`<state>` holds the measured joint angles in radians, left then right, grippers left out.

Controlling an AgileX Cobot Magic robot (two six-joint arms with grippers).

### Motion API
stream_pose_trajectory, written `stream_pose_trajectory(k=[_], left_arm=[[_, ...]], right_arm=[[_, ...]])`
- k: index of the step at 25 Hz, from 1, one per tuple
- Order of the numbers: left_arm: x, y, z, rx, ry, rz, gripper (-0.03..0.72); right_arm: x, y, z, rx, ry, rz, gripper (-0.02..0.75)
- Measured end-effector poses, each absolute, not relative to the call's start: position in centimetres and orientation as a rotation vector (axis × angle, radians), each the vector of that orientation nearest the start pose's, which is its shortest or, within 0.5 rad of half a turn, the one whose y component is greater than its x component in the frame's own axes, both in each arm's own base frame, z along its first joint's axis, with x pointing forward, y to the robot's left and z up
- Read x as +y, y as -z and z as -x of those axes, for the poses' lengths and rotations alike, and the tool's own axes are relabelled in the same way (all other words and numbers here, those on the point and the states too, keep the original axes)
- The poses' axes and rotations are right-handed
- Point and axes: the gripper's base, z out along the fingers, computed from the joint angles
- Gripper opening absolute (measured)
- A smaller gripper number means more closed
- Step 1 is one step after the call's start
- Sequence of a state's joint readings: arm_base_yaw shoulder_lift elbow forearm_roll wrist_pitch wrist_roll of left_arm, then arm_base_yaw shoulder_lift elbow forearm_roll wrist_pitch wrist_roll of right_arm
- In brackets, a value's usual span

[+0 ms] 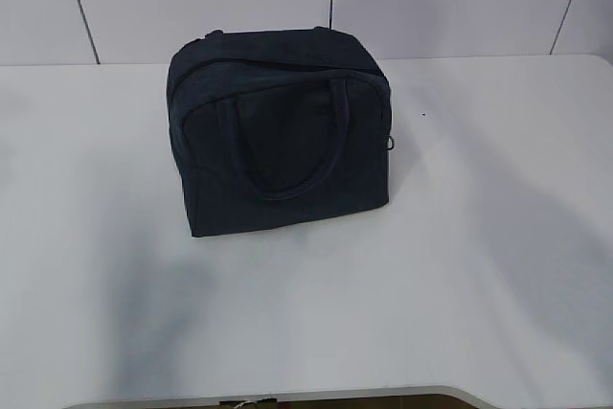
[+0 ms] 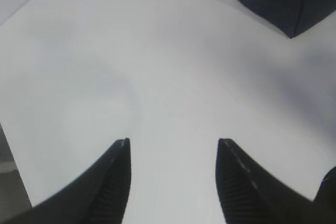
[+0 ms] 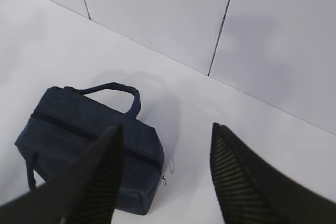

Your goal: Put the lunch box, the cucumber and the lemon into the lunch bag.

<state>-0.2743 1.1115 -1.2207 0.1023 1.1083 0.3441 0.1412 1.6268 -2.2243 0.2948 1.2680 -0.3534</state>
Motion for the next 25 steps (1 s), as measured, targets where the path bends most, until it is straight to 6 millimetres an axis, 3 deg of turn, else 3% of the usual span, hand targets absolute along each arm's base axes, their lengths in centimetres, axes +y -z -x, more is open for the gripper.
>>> stream_pose_trajectory(k=[15, 18, 25], left_arm=[[-2.7, -42.4, -13.3, 2.276, -0.125, -0.570, 0.379], [-2.2, -41.8, -11.6, 2.259, -0.108, -0.530, 0.379], [-2.1, -38.7, -8.1, 2.181, 0.025, -0.493, 0.378]], right_arm=[[6.3, -57.4, -23.5, 1.908, -0.292, 0.523, 0.429], [6.1, -57.4, -22.2, 1.908, -0.302, 0.522, 0.429], [6.2, -54.7, -20.4, 2.009, -0.367, 0.527, 0.429]])
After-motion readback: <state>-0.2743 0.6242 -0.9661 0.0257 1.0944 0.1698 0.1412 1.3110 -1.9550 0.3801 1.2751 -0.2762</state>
